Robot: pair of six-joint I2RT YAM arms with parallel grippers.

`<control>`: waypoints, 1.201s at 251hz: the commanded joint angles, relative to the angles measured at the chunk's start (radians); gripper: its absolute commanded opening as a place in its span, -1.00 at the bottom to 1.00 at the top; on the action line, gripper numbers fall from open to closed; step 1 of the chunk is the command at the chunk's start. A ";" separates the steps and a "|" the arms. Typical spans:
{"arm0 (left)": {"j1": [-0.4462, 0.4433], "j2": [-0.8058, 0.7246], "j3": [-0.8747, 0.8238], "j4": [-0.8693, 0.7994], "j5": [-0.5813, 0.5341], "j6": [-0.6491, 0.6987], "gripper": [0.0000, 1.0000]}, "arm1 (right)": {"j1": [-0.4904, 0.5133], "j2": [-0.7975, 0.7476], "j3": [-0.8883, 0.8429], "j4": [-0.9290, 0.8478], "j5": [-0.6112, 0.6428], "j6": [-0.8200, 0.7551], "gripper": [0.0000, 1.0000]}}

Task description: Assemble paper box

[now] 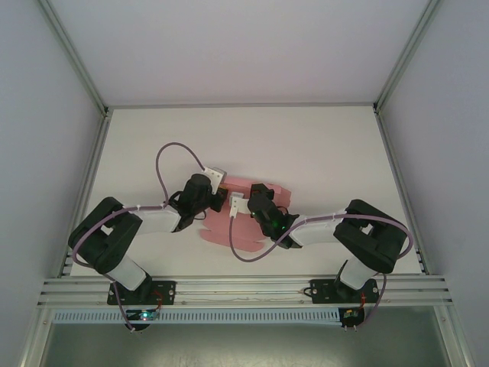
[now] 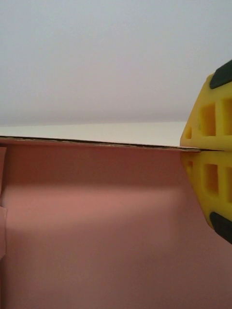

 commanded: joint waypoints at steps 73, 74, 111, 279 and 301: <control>-0.124 0.208 0.063 -0.073 -0.574 -0.088 -0.79 | 0.017 0.007 -0.031 -0.093 0.030 0.026 -1.00; -0.125 0.208 0.062 -0.073 -0.576 -0.088 -0.79 | 0.017 0.007 -0.031 -0.095 0.031 0.027 -1.00; -0.131 0.201 0.043 -0.070 -0.647 -0.078 -0.83 | 0.000 -0.011 -0.032 -0.115 0.064 0.050 -1.00; -0.151 0.255 0.039 -0.096 -0.704 -0.124 -0.54 | -0.032 -0.055 -0.031 -0.173 0.074 0.112 -1.00; -0.152 0.217 0.024 -0.062 -0.599 -0.118 -0.41 | -0.033 -0.046 -0.024 -0.173 0.080 0.111 -1.00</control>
